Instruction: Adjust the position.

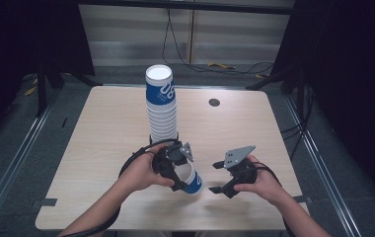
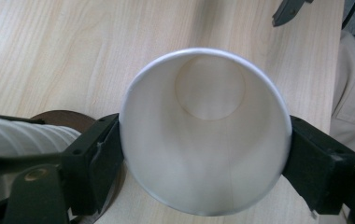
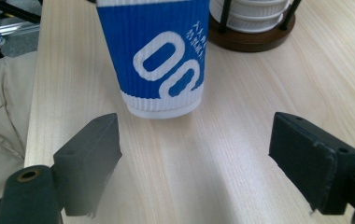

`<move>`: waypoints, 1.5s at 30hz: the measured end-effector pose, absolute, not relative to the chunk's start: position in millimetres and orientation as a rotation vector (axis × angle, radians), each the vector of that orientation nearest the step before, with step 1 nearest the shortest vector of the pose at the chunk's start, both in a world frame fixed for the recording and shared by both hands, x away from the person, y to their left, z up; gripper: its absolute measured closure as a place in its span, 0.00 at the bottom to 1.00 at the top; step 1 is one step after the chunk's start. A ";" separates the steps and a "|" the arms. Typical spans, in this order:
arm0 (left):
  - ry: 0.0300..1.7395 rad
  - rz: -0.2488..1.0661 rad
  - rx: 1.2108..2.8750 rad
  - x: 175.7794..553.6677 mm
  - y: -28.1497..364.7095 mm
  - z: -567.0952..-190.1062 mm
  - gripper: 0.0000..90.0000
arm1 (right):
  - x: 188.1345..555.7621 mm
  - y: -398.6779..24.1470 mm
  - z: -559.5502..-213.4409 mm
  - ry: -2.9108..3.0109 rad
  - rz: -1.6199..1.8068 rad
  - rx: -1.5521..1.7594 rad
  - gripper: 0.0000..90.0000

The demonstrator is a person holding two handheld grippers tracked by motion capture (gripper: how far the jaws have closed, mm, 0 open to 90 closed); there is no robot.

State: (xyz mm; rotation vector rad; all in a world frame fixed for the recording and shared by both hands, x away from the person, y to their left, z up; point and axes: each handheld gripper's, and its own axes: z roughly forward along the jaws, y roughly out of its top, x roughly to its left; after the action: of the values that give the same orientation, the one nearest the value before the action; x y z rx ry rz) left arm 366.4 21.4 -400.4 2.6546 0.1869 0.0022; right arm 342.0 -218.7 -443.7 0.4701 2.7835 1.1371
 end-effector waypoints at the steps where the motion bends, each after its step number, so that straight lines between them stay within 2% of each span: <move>1: 0.191 -0.005 2.660 366.2 19.8 -401.2 0.21 | 342.1 -219.5 -444.0 2.781 1.141 0.480 0.18; 8: 0.156 0.004 2.691 367.4 9.5 -402.7 0.19 | 341.7 -223.1 -445.5 2.786 1.130 0.491 0.18; 34: 0.191 0.002 2.630 371.7 -7.9 -408.4 0.16 | 339.5 -229.3 -448.7 2.785 1.118 0.510 0.17; 45: 0.182 0.001 2.525 368.7 -13.0 -419.0 0.16 | 338.7 -232.1 -450.3 2.785 1.111 0.517 0.17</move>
State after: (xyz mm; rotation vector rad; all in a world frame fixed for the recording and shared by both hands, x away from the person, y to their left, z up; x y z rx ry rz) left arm 368.7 -13.0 -419.0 2.5248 0.1821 0.0013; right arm 338.7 -232.1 -450.3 0.5171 2.7847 1.1115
